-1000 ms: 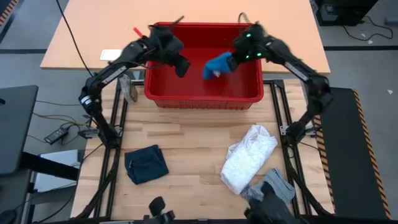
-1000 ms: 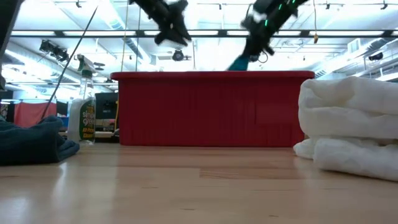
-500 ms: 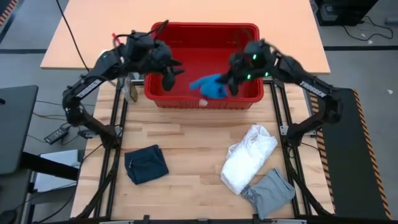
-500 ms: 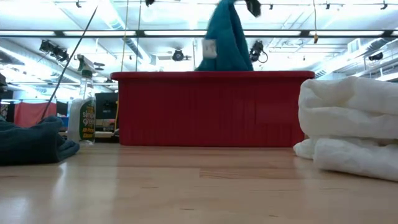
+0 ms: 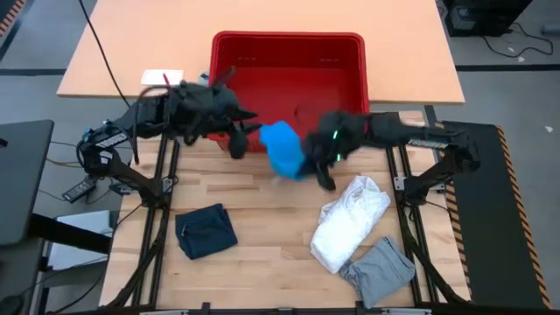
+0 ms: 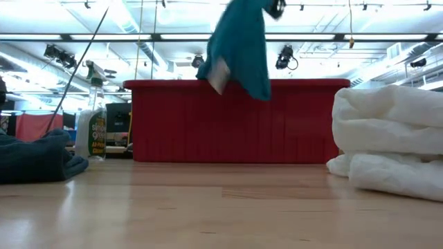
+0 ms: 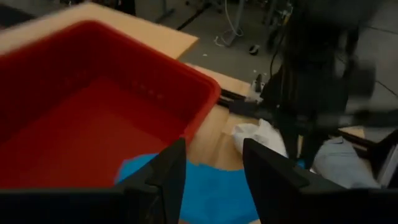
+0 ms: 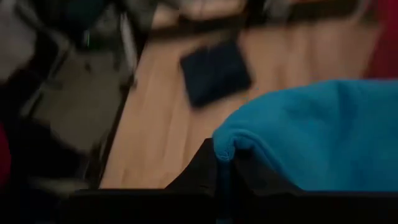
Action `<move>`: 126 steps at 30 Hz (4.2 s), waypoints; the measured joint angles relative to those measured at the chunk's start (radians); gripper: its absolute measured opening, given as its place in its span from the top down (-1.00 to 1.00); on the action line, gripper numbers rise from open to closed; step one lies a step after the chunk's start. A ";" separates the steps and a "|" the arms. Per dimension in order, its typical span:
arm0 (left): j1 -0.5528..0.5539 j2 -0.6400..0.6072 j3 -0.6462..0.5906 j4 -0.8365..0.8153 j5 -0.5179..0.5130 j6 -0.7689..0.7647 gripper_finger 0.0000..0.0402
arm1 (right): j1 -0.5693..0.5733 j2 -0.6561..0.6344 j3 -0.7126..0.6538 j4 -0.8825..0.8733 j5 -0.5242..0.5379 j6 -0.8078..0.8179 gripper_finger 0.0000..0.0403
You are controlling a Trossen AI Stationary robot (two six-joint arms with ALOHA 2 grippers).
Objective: Fold laundry
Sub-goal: Remove the blue underwear from the red laundry bin, then fold the blue underwear
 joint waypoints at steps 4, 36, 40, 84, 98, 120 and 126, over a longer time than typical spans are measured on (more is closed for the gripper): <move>-0.099 0.031 0.000 -0.022 -0.036 -0.127 0.19 | 0.068 0.010 -0.188 0.123 -0.002 0.049 0.92; -0.129 0.533 -0.034 -0.177 0.360 0.129 0.19 | 0.243 -0.110 -0.531 0.091 0.459 0.474 -0.02; -0.093 0.575 -0.080 -0.063 0.492 0.338 0.19 | 0.286 -0.203 -0.647 0.111 0.421 0.554 0.02; 0.044 0.512 -0.136 -0.175 0.677 0.395 0.99 | 0.430 -0.422 -0.799 0.182 0.655 1.005 0.19; 0.120 0.114 -0.135 -0.104 0.565 0.245 1.00 | 0.433 -0.167 -0.904 0.958 0.911 0.412 0.03; 0.043 0.019 -0.134 -0.194 0.769 0.190 1.00 | 0.148 0.137 -0.894 1.523 0.479 0.364 -0.32; 0.010 0.019 -0.134 -0.216 0.779 0.170 1.00 | 0.126 0.245 -0.894 1.749 0.364 0.373 -0.32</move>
